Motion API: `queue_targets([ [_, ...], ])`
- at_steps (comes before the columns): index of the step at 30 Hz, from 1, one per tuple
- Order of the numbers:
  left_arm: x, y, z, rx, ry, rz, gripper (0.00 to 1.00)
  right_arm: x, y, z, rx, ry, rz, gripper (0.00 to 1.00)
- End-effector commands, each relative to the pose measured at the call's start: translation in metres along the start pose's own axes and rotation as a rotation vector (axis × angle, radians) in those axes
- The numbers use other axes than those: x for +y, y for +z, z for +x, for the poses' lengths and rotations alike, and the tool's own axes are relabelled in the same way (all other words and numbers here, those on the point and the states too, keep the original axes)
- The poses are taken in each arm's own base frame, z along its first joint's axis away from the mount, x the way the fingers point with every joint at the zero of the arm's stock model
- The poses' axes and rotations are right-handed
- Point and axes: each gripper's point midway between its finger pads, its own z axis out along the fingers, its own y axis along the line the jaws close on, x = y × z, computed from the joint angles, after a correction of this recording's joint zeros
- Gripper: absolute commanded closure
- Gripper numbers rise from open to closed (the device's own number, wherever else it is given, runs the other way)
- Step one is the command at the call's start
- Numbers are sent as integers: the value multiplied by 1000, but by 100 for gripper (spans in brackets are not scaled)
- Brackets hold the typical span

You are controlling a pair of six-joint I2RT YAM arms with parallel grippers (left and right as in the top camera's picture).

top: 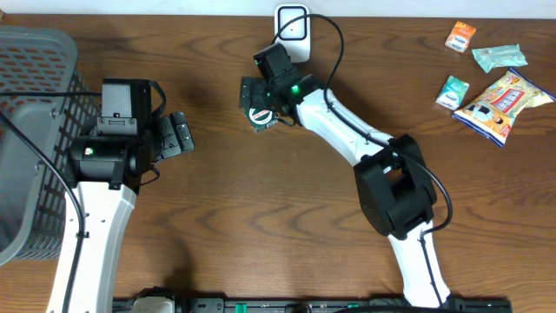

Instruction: Scan the item barcode

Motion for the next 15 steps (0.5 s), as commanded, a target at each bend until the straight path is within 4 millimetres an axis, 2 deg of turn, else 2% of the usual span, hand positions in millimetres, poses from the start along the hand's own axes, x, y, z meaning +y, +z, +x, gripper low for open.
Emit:
queue_targets([
  [1,3,-2,-2,-10,2,-12,2,0,-3,-9,-78,-99,75,12],
  [2,3,-2,-2,-10,2,-12,2,-1,-3,-11,-89,-159,91,17],
  [5,3,-2,-2,-10,2,-12,3,0,1,-10,-84,-328,87,18],
  [9,3,-2,-2,-10,2,-12,2,1,17,9,-13,-555,44,16],
  [13,3,-2,-2,-10,2,-12,2,-12,29,25,56,-593,54,17],
  [15,3,-2,-2,-10,2,-12,2,-6,28,36,100,-589,-5,18],
])
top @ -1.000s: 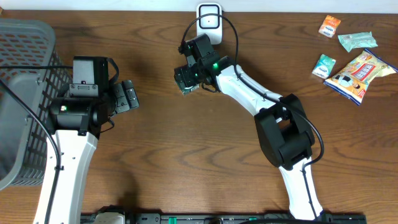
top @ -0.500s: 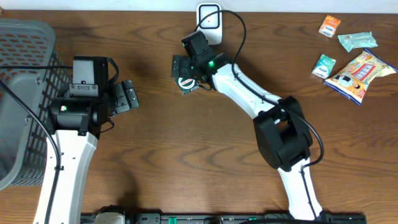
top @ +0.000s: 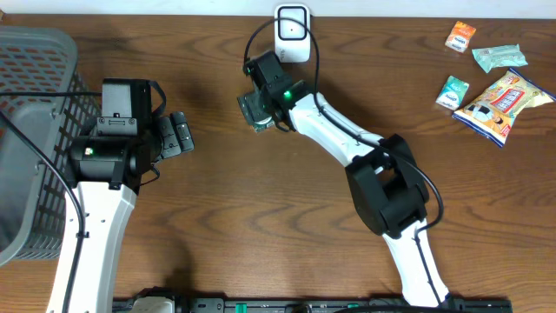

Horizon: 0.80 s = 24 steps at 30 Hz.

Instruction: Scan the item barcode

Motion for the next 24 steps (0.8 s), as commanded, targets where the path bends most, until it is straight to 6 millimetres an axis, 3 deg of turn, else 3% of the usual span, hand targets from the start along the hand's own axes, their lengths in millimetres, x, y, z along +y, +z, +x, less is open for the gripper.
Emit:
queue_targets([
  [1,3,-2,-2,-10,2,-12,2,17,11,19,63,-83,-111,19],
  [4,3,-2,-2,-10,2,-12,3,39,8,30,106,-82,-213,20],
  [11,3,-2,-2,-10,2,-12,2,35,-2,75,304,6,-185,25],
  [14,3,-2,-2,-10,2,-12,2,41,-20,94,407,52,-219,25],
  [16,3,-2,-2,-10,2,-12,3,55,-43,101,467,75,-305,23],
  [20,3,-2,-2,-10,2,-12,3,67,-82,79,411,18,-397,22],
  [22,3,-2,-2,-10,2,-12,2,56,-90,54,304,-37,-331,23],
  [24,3,-2,-2,-10,2,-12,3,35,-92,25,178,-68,-192,32],
])
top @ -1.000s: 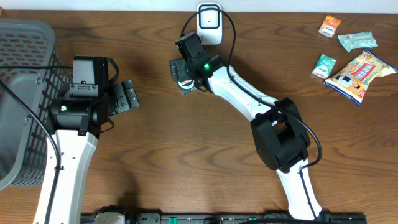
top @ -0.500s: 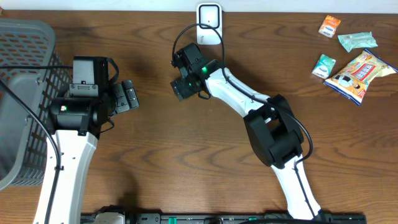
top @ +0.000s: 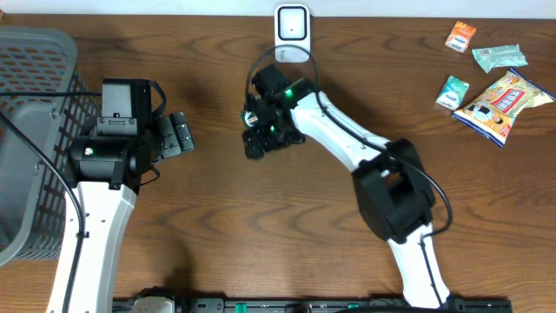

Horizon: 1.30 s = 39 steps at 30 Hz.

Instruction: Scan the item barcode

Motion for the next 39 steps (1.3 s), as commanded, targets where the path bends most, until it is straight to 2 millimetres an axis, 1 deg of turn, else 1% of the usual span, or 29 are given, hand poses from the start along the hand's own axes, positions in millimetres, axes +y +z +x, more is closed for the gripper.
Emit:
queue_targets([
  [1,3,-2,-2,-10,2,-12,2,-8,-65,-52,-259,-89,194,39],
  [3,3,-2,-2,-10,2,-12,2,-22,-82,-81,-389,-103,305,57],
  [4,3,-2,-2,-10,2,-12,3,-26,-90,-95,-450,-120,334,63],
  [5,3,-2,-2,-10,2,-12,2,-27,-93,-107,-496,-145,344,66],
  [7,3,-2,-2,-10,2,-12,2,-28,-94,-122,-557,-172,346,79],
  [8,3,-2,-2,-10,2,-12,2,-30,-92,-130,-586,-171,345,86],
  [9,3,-2,-2,-10,3,-12,2,-32,-89,-134,-602,-171,344,91],
  [10,3,-2,-2,-10,2,-12,2,-34,-83,-138,-610,-172,344,97],
  [11,3,-2,-2,-10,2,-12,2,-36,-75,-140,-612,-172,341,99],
  [14,3,-2,-2,-10,2,-12,2,-36,-42,-139,-584,-188,277,99],
  [16,3,-2,-2,-10,2,-12,3,-31,-21,-136,-560,-205,209,99],
  [17,3,-2,-2,-10,2,-12,2,-29,-5,-132,-538,-213,169,99],
  [20,3,-2,-2,-10,2,-12,2,-33,14,-125,-502,-209,159,99],
  [22,3,-2,-2,-10,2,-12,2,-36,22,-120,-479,-204,160,99],
  [24,3,-2,-2,-10,2,-12,2,-39,25,-113,-448,-195,164,99],
  [28,3,-2,-2,-10,2,-12,2,-49,32,-92,-353,-171,174,99],
  [30,3,-2,-2,-10,2,-12,2,-54,36,-77,-289,-152,179,99],
  [32,3,-2,-2,-10,2,-12,2,-57,37,-59,-215,-134,183,99],
  [34,3,-2,-2,-10,2,-12,2,-57,33,-39,-131,-114,187,99],
  [37,3,-2,-2,-10,2,-12,2,-53,16,-15,-42,-88,191,99],
  [39,3,-2,-2,-10,2,-12,2,-48,-1,-7,-18,-83,194,99],
])
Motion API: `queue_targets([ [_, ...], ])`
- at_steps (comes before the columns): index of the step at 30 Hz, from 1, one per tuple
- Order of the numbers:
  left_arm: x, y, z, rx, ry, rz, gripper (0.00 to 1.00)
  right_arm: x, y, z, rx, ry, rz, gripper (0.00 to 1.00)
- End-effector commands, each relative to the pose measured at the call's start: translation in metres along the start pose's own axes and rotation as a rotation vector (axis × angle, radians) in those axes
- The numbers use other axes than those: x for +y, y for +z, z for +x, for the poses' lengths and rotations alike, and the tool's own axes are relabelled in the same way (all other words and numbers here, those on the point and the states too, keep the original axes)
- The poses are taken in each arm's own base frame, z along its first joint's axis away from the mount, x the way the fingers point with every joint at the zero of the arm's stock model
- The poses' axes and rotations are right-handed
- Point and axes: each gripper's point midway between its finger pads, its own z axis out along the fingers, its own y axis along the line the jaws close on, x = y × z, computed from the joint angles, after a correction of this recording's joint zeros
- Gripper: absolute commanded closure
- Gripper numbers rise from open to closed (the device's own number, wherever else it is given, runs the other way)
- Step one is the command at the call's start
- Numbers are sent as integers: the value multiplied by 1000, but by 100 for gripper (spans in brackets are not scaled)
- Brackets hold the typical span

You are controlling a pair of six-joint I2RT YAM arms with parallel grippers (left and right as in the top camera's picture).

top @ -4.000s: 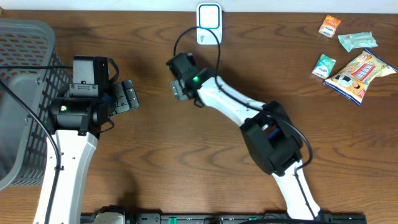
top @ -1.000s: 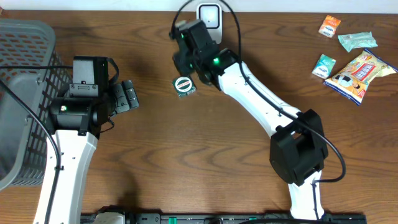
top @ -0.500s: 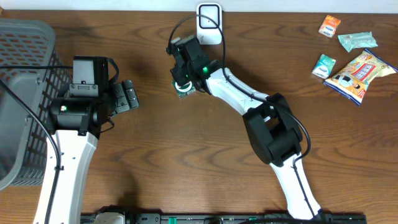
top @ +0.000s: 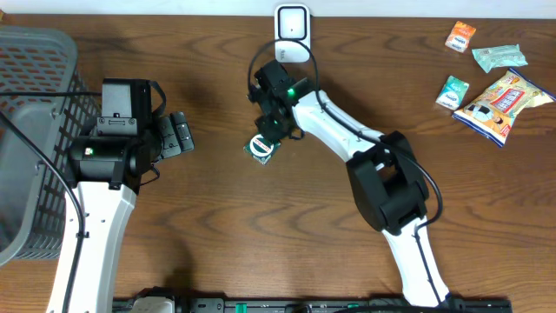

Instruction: Scan the item barcode

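The item [top: 261, 148], a small round green and white packet, lies face up on the wooden table a little below the white barcode scanner [top: 293, 22] at the back edge. My right gripper [top: 270, 129] hovers just behind the packet. Its fingers look parted, and the packet sits beyond their tips, touching or nearly so. My left gripper [top: 179, 135] stands open at the left with nothing between its fingers, well apart from the packet.
A grey mesh basket [top: 35, 61] fills the far left. At the back right lie several snack packets, among them a big orange bag [top: 502, 103], a small teal packet [top: 452, 91] and an orange packet [top: 460, 36].
My right gripper was low over the table and hid the packet. It now sits slightly farther back and right, and the packet lies uncovered on the table. The left arm is unchanged.
My right gripper first held the packet up just below the scanner, then held it a little closer to the scanner. Later it was down at the table farther forward, hiding the packet. Now the packet lies on the table in front of it.
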Motion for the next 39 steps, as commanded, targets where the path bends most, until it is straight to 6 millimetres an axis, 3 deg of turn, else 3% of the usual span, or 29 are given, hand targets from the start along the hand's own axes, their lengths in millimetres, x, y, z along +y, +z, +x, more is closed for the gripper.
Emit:
queue_targets([
  [1,3,-2,-2,-9,2,-13,3,1,-39,1,-13,-2,17,99],
  [2,3,-2,-2,-10,2,-12,2,0,-47,-1,-24,-2,32,96],
  [3,3,-2,-2,-10,2,-12,2,-3,-57,-5,-45,-3,52,86],
  [4,3,-2,-2,-10,2,-12,2,-5,-66,-9,-66,-5,66,66],
  [6,3,-2,-2,-10,2,-12,2,-4,-80,-17,-112,-12,70,43],
  [10,3,-2,-2,-10,2,-12,2,6,-87,-31,-172,-43,41,23],
  [16,3,-2,-2,-10,2,-12,2,37,-61,-19,-109,-179,-39,2],
  [24,3,-2,-2,-10,2,-12,2,60,-26,1,-22,-342,-45,1],
  [31,3,-2,-2,-10,2,-12,2,48,-13,8,22,-360,71,2],
  [39,3,-2,-2,-10,2,-12,2,48,-2,7,21,-361,71,8],
])
